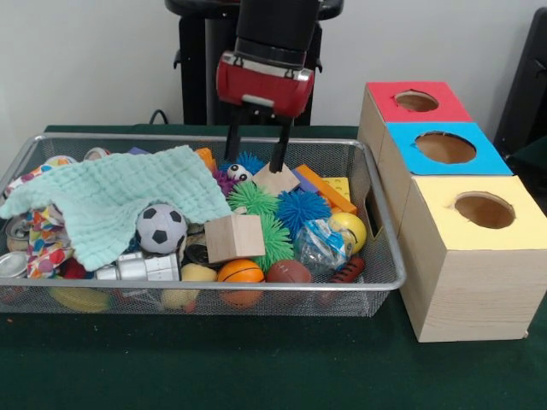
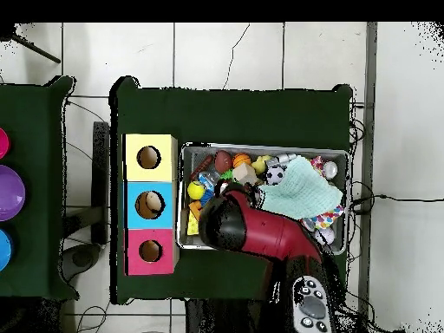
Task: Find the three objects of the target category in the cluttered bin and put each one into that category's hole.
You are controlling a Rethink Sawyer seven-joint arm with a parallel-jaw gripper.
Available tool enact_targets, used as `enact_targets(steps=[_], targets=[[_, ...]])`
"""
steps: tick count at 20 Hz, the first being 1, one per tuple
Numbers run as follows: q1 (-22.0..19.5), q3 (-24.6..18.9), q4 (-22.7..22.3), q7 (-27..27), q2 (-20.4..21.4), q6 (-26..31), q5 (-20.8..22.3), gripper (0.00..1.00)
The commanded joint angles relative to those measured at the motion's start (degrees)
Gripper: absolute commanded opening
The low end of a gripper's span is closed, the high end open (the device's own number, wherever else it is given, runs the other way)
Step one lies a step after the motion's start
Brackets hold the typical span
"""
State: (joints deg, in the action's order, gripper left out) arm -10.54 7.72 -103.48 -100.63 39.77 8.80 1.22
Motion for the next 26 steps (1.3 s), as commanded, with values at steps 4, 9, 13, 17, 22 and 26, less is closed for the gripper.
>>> enact_targets(steps=[4, 9, 13, 17, 22, 26], targets=[[-6.6, -13.1, 9.2, 6.3, -6.0, 7.5, 7.3, 1.00], [-7.1, -13.9, 9.3, 4.3, -6.6, 6.0, 9.9, 1.00], [-8.6, -15.4, 9.9, 3.9, -8.2, 4.6, 11.9, 1.00], [-9.9, -16.4, 10.7, 3.8, -9.7, 3.9, 13.9, 1.00], [-10.3, -16.3, 11.8, 2.2, -11.2, 2.8, 15.9, 1.00], [-10.2, -15.4, 12.7, 1.6, -11.3, 3.0, 17.0, 1.00]])
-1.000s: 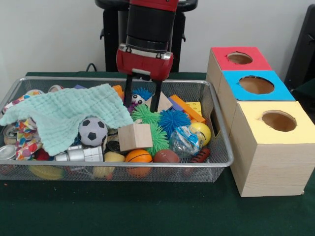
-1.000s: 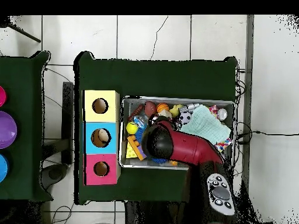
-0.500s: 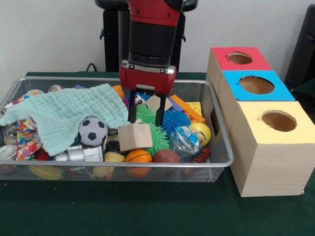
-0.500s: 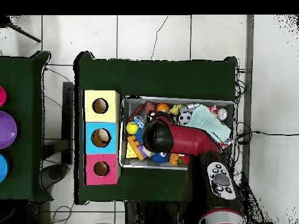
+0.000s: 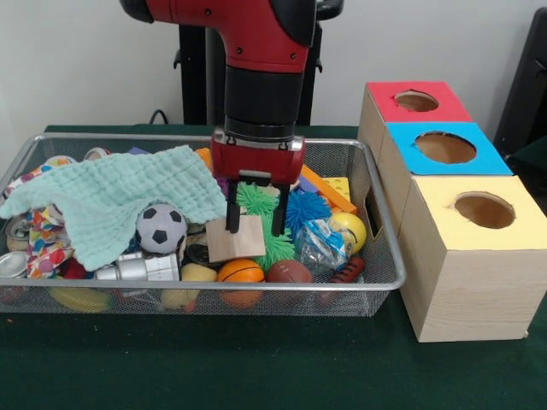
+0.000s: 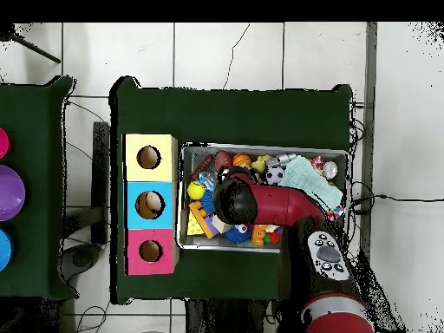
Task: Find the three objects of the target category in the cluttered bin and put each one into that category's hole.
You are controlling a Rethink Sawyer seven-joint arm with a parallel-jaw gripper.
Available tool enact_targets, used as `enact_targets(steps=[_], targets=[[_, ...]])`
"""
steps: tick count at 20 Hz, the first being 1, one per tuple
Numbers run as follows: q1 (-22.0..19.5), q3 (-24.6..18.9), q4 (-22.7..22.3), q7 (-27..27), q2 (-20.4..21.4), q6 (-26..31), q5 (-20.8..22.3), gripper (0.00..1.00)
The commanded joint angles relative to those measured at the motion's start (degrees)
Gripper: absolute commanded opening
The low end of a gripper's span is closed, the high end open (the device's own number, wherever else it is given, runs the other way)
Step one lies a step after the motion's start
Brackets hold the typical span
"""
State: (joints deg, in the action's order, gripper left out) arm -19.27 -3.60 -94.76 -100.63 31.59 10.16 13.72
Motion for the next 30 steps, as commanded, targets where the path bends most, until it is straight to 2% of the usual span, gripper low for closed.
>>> enact_targets(steps=[1, 11, 20, 26, 30], targets=[[-1.5, -4.0, 4.1, 1.4, -3.0, 1.5, 4.8, 1.00], [-2.9, -4.2, 5.3, 0.4, -3.3, 0.5, 7.0, 1.00], [-6.0, -6.8, 6.8, 2.0, -3.8, 1.7, 8.5, 1.00], [-5.8, -6.2, 6.6, -0.5, -5.8, -0.2, 9.0, 1.00], [-6.0, -5.8, 6.2, -2.4, -8.3, -3.5, 9.5, 1.00]])
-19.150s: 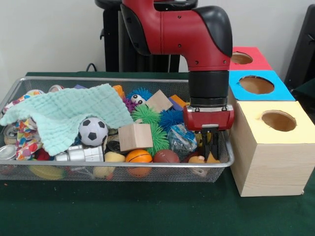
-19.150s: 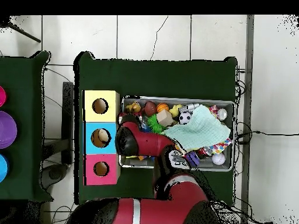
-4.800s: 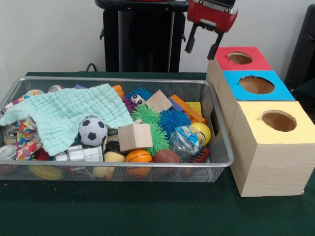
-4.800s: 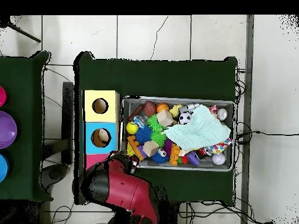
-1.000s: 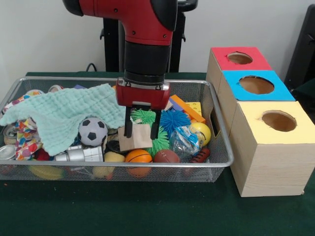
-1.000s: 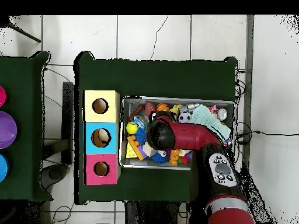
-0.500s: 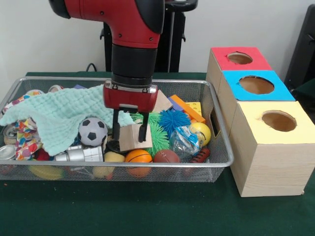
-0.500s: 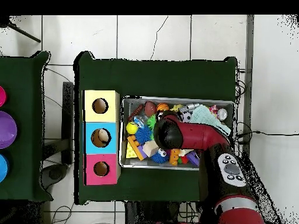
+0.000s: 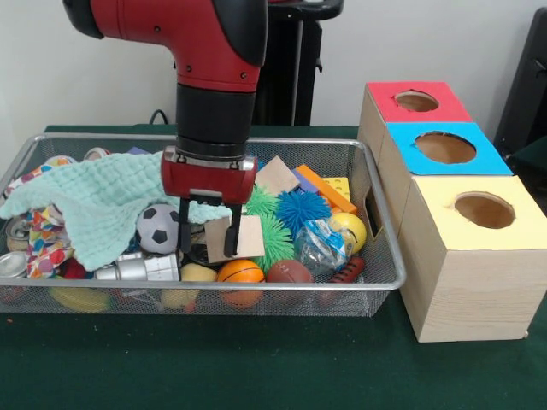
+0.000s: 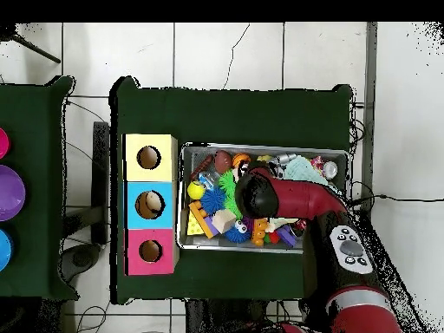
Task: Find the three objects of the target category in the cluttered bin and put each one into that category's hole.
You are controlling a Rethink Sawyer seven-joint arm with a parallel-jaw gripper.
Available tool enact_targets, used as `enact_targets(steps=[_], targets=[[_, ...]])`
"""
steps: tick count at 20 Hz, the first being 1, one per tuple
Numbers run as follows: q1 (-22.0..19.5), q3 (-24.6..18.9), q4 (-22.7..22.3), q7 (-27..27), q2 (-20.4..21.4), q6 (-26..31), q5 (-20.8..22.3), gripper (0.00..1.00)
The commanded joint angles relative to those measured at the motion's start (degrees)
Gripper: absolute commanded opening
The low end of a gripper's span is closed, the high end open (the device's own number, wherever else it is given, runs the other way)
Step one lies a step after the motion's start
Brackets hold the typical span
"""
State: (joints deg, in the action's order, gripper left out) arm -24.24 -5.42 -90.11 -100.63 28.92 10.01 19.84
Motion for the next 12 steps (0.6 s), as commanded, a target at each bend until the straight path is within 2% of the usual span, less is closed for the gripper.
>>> enact_targets(steps=[1, 7, 12], targets=[[-0.9, -3.9, 1.5, -3.0, -6.4, -4.2, 3.4, 1.00], [0.2, -2.9, 1.3, -5.7, -9.9, -9.1, 2.6, 1.00], [0.5, -2.0, 1.8, -5.6, -11.6, -10.5, 1.8, 1.00]])
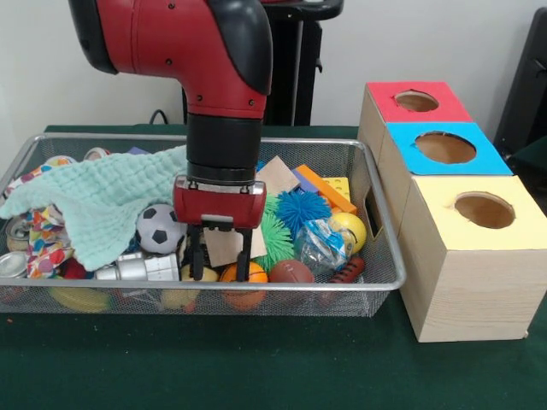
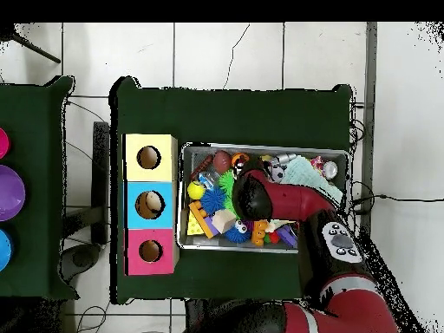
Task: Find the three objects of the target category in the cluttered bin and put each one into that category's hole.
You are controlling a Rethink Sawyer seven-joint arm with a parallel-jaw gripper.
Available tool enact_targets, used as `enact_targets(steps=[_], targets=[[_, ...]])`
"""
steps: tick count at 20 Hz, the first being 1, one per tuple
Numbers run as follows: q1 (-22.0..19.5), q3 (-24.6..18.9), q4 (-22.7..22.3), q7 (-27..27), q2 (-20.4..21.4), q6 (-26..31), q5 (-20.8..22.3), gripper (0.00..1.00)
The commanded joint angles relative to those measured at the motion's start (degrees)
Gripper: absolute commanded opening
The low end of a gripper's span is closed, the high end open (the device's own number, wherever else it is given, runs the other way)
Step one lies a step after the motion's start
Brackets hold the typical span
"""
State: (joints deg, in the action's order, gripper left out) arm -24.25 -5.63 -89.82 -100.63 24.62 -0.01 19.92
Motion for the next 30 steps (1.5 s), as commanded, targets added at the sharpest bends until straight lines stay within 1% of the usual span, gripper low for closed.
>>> enact_targets(steps=[1, 6, 8, 12, 13, 16, 19, 23, 27, 28, 30], targets=[[0.8, -1.4, 1.4, -5.7, -7.3, -0.7, 1.4, 1.00], [0.8, -0.6, 0.6, -6.3, -6.2, -0.9, 0.7, 1.00], [1.7, 1.1, 0.4, -7.1, -5.3, -1.2, 0.1, 1.00], [4.8, 6.4, -1.1, -10.4, -3.4, -1.9, -2.5, 1.00], [5.9, 8.2, -1.4, -11.5, -3.1, -2.5, -3.4, 1.00], [7.4, 11.1, -2.5, -12.6, -2.2, -2.7, -5.0, 1.00], [6.8, 10.4, -2.7, -11.1, -1.9, -1.8, -5.1, 1.00], [4.8, 8.5, -3.0, -9.3, -1.3, -0.9, -4.3, 1.00], [2.2, 6.0, -2.6, -7.8, -1.7, -0.8, -3.0, 1.00], [1.3, 5.0, -1.4, -7.2, -3.0, -1.4, -2.5, 1.00], [-0.6, 3.3, -0.4, -6.1, -4.1, -1.4, -1.7, 1.00]])
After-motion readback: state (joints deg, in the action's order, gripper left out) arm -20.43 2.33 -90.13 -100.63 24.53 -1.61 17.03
